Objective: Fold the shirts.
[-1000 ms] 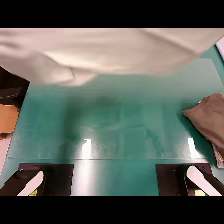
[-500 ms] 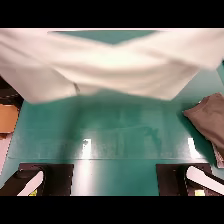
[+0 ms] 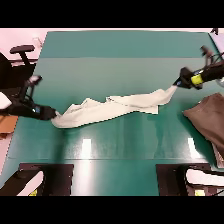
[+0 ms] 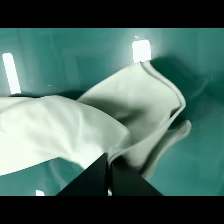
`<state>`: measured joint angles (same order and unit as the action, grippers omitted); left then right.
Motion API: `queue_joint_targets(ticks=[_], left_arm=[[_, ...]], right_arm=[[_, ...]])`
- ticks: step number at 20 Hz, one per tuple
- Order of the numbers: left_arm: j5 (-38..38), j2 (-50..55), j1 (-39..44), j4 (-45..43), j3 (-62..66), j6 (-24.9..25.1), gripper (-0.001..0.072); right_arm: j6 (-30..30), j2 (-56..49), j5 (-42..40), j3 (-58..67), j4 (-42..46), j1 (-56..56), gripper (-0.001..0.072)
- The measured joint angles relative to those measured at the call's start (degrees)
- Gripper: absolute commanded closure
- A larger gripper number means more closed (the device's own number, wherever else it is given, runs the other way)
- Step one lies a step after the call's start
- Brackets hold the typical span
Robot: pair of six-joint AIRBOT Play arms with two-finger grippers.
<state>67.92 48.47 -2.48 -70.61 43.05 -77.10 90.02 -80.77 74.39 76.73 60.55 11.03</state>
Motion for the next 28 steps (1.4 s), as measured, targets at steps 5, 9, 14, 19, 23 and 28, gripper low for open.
queue_joint_targets(ticks=[5,9,14,19,23,28], left_arm=[[-7.17,-0.02,0.0,1.22,-7.45,-0.31,0.0686],[-9.18,-0.02,0.0,1.44,-8.79,-0.37,0.0685],[-9.66,-0.02,0.0,1.49,-9.2,-0.37,0.0685],[-9.7,-0.02,0.0,1.62,-9.25,-0.37,0.0685],[-9.92,-0.02,0.0,1.66,-9.25,-0.39,0.0685],[-10.29,-0.02,0.0,1.84,-9.27,-0.37,0.0684]], right_arm=[[-3.5,-3.48,-4.76,-2.89,1.44,-0.85,0.0119],[-5.64,0.72,-6.95,-3.41,1.81,1.14,0.0119],[-6.54,11.19,-3.65,-5.01,1.62,5.49,0.02],[-8.83,18.64,3.39,-16.7,-5.18,8.15,0.02],[-10.45,20.22,1.53,-26.91,-8.9,8.17,0.0199],[-14.82,14.75,-2.84,-34.64,-16.15,8.04,0.0187]])
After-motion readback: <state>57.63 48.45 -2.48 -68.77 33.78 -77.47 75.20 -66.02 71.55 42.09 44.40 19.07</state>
